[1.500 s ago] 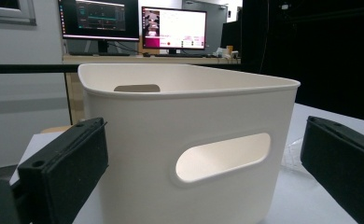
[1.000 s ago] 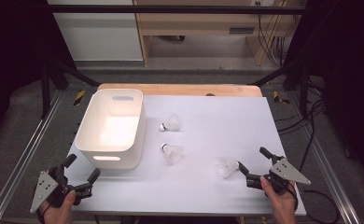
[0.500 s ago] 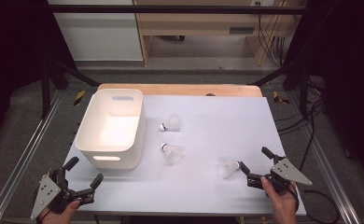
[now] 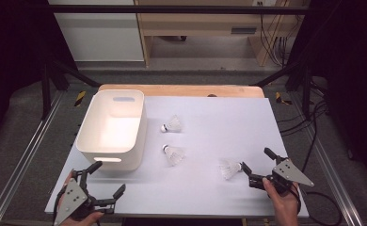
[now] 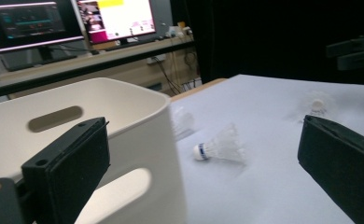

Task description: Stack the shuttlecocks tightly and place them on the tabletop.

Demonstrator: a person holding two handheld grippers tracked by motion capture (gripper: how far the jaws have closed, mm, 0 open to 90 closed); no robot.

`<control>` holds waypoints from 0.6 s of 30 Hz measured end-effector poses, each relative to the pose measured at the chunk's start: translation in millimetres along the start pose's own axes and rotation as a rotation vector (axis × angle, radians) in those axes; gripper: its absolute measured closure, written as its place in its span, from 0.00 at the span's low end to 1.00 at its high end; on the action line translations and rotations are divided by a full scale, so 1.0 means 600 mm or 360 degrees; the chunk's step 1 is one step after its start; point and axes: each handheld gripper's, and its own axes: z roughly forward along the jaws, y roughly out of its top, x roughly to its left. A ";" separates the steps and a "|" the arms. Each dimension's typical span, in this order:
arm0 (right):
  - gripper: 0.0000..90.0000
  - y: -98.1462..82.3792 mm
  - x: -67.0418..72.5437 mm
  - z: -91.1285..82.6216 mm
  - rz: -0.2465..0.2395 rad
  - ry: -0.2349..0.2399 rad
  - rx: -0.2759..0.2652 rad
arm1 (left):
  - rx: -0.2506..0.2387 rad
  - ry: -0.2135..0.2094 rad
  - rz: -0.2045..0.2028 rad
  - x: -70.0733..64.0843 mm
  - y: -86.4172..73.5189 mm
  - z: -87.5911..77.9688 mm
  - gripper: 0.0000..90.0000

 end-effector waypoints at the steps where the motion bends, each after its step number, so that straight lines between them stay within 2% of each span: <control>1: 0.04 -0.001 -0.002 -0.001 -0.0006 -0.0003 -0.0004 | 0.0016 -0.0060 0.0029 -0.016 0.011 0.013 0.02; 5: 0.04 0.000 -0.003 -0.007 0.0020 -0.0003 -0.0026 | 0.0065 -0.0171 0.0068 -0.053 0.028 0.045 0.02; 6: 0.04 0.000 -0.003 -0.007 0.0020 -0.0003 -0.0026 | 0.0065 -0.0171 0.0068 -0.053 0.028 0.045 0.02; 7: 0.04 0.001 -0.003 -0.007 0.0026 -0.0002 -0.0029 | 0.0113 -0.0218 0.0096 -0.070 0.029 0.063 0.02; 8: 0.04 0.001 -0.003 -0.006 0.0027 0.0002 -0.0030 | 0.0113 -0.0218 0.0096 -0.070 0.029 0.063 0.03; 9: 0.04 0.001 -0.002 -0.006 0.0030 0.0005 -0.0025 | 0.0152 -0.0253 0.0099 -0.083 0.030 0.082 0.03; 11: 0.04 0.001 0.000 -0.004 0.0026 0.0006 -0.0022 | 0.0183 -0.0285 0.0118 -0.093 0.030 0.100 0.03; 12: 0.04 0.001 0.000 -0.004 0.0026 0.0006 -0.0022 | 0.0183 -0.0285 0.0118 -0.093 0.030 0.100 0.03; 14: 0.04 0.002 0.001 -0.003 0.0029 0.0011 -0.0024 | 0.0245 -0.0294 0.0147 -0.104 0.030 0.127 0.04; 16: 0.04 0.002 0.001 -0.002 0.0029 0.0012 -0.0023 | 0.0298 -0.0273 0.0145 -0.108 0.027 0.146 0.05; 18: 0.04 0.002 0.001 -0.001 0.0024 0.0014 -0.0022 | 0.0322 -0.0264 0.0145 -0.110 0.026 0.155 0.06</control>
